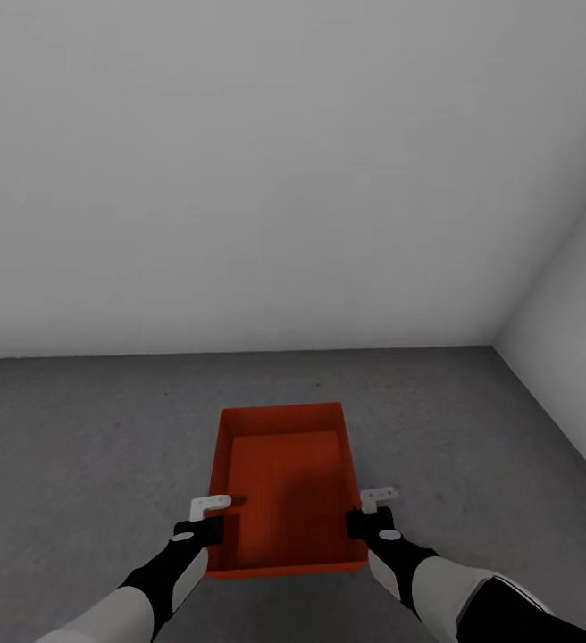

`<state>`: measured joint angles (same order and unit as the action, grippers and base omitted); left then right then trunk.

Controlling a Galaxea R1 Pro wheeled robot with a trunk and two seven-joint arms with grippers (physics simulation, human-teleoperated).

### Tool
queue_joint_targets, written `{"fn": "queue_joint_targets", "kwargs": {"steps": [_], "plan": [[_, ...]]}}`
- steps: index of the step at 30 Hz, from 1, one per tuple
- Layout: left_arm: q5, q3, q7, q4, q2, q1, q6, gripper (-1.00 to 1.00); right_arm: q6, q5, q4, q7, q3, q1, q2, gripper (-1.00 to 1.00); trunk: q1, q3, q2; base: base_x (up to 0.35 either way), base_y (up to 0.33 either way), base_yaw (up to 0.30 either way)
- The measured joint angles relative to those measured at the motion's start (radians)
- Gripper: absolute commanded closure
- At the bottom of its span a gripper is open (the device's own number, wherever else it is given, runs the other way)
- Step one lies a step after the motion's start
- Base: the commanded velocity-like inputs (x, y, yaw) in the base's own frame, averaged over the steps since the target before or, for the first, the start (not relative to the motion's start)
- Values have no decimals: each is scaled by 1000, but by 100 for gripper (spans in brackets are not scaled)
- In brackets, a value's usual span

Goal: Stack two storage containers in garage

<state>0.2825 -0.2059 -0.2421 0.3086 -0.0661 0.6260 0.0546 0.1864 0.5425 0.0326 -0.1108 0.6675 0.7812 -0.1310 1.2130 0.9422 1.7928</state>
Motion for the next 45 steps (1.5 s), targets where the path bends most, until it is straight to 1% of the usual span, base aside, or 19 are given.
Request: {"fn": "queue_joint_targets", "kwargs": {"steps": [3, 4, 17, 45], "plan": [[-1, 1, 0, -1, 0, 0, 0, 100, 0, 0, 0, 0, 0, 0, 0, 100, 0, 0, 0, 0, 0, 0], [-1, 1, 0, -1, 0, 0, 0, 100, 0, 1, 0, 0, 1, 0, 0, 100, 4, 3, 7, 0, 0, 0], [-2, 2, 0, -1, 0, 0, 0, 100, 0, 1, 0, 0, 1, 0, 0, 100, 4, 3, 7, 0, 0, 0], [-2, 1, -1, -2, -2, 0, 0, 100, -1, 1, 1, 2, 1, 0, 1, 100, 111, 91, 203, 0, 0, 0]]}}
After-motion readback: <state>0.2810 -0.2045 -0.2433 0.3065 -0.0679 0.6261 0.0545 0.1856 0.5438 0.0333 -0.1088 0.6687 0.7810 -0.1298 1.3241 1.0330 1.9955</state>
